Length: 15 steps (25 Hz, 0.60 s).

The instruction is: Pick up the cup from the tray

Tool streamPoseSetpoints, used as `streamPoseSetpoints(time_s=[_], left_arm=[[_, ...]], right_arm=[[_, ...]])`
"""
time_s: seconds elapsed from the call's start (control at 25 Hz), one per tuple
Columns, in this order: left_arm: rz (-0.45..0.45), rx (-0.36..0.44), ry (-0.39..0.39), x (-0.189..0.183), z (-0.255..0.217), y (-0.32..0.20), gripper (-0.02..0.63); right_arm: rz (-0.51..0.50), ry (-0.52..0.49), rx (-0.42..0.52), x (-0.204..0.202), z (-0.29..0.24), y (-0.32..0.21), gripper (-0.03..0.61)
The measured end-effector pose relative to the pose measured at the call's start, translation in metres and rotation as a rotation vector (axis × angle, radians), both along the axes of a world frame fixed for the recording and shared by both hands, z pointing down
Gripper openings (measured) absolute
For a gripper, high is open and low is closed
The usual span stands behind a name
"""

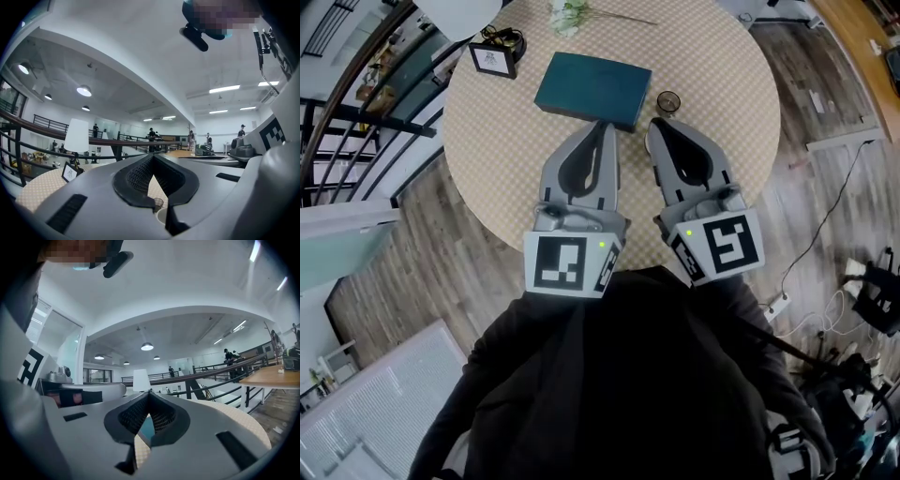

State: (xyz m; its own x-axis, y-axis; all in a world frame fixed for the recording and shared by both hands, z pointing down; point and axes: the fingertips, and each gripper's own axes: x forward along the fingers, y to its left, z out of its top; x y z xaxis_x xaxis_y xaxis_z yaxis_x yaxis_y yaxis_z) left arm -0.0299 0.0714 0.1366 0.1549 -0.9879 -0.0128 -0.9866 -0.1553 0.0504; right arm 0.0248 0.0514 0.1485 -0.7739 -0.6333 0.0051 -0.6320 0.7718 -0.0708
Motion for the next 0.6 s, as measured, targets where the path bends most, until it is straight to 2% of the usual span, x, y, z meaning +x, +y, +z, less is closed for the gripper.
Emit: streamPoseSetpoints(time_s=[0.6], left_arm=[[0.032, -0.038, 0.003, -0.0029, 0.0092, 0.001, 0.005]], right_arm=[[-0.001, 0.011, -0.03, -0.007, 0.0109, 0.0062, 0.008]])
